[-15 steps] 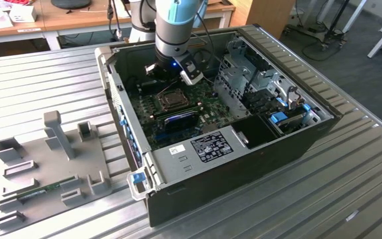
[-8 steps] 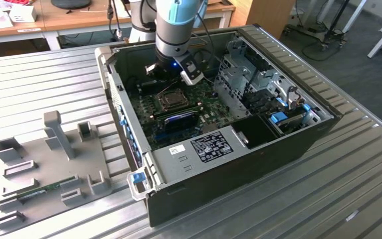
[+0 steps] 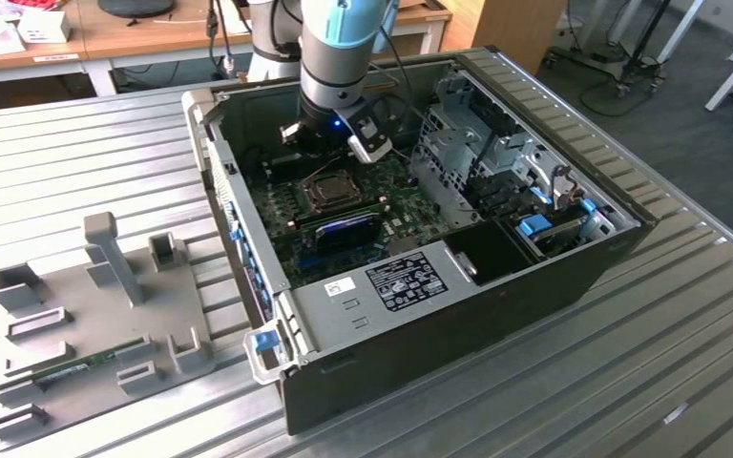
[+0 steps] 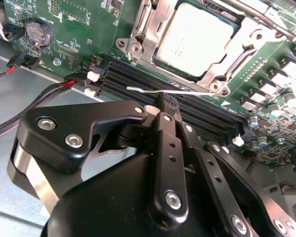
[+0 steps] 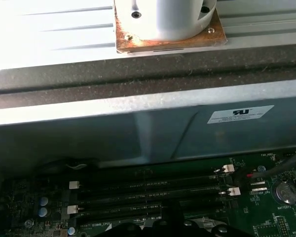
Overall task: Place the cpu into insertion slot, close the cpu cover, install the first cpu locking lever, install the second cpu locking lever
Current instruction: 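Install the first cpu locking lever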
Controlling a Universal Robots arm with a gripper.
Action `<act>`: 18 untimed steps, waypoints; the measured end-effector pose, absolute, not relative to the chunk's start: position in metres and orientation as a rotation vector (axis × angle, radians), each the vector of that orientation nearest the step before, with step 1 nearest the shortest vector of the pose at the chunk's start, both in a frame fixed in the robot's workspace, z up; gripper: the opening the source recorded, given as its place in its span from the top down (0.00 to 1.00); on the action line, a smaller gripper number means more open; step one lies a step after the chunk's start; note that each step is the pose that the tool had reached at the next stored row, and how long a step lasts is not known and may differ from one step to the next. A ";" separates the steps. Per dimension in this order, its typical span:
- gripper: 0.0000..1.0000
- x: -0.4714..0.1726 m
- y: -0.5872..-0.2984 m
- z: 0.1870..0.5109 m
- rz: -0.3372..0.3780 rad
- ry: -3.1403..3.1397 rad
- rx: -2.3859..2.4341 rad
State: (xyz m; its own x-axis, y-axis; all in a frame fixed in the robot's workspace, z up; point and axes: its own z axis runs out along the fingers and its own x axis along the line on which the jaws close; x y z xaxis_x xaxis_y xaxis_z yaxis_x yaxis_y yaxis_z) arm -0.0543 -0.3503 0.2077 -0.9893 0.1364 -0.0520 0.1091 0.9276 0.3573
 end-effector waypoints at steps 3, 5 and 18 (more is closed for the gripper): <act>0.90 -0.054 -0.350 0.206 0.551 3.010 0.192; 0.90 -0.054 -0.350 0.204 0.551 3.010 0.192; 0.90 -0.051 -0.350 0.198 0.551 3.010 0.192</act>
